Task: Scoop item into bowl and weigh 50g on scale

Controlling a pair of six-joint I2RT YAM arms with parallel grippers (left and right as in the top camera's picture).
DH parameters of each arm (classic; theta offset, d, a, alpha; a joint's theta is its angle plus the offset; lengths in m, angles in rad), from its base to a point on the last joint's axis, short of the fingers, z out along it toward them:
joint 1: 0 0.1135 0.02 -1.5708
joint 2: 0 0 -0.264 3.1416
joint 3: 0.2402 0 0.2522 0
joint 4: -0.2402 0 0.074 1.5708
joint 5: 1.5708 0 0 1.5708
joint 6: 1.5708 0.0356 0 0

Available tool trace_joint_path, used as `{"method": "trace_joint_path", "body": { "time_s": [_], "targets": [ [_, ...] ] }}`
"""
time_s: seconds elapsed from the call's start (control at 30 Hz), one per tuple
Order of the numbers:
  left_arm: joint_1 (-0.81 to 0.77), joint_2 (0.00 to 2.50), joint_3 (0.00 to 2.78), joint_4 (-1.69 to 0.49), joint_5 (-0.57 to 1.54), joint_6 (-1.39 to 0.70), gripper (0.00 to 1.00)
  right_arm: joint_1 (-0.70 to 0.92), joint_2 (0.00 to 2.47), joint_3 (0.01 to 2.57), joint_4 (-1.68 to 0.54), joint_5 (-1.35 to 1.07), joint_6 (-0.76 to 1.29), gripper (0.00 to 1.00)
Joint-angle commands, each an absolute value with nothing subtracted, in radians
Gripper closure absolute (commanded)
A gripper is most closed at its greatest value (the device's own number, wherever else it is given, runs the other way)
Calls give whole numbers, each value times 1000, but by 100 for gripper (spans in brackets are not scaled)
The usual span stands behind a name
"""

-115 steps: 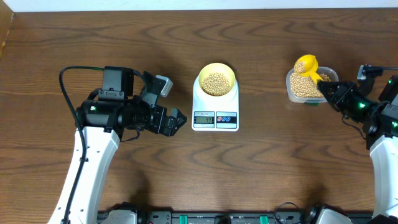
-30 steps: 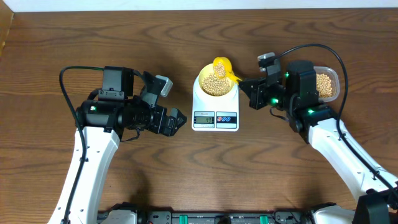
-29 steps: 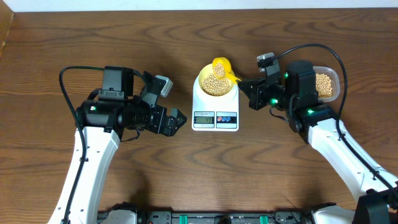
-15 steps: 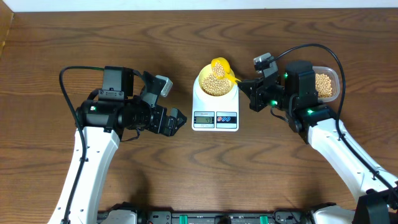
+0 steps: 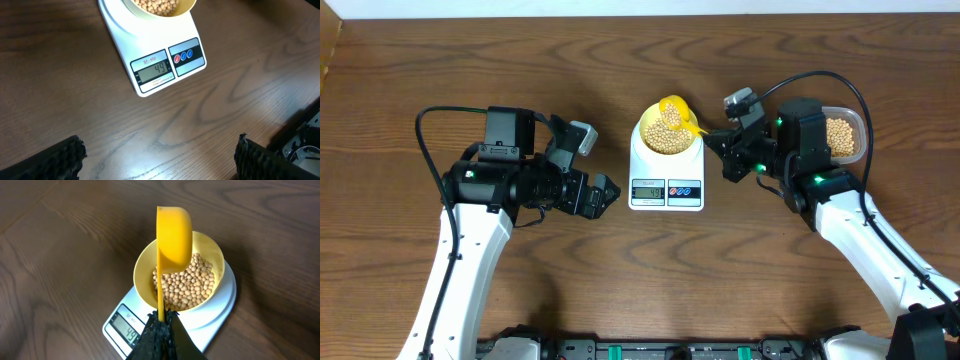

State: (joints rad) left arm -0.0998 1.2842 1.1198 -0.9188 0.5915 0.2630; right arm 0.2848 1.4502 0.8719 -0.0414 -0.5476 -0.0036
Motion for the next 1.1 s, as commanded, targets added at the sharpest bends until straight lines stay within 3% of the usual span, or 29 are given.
{"method": "trace_joint_path", "body": {
  "time_s": [0.0, 1.07],
  "targets": [
    [-95, 1288, 1114, -922, 583, 269, 2, 290, 1452, 870, -43, -530, -43, 99],
    [-95, 1288, 1114, -922, 583, 269, 2, 290, 1452, 870, -41, -508, 7, 99]
  ]
}}
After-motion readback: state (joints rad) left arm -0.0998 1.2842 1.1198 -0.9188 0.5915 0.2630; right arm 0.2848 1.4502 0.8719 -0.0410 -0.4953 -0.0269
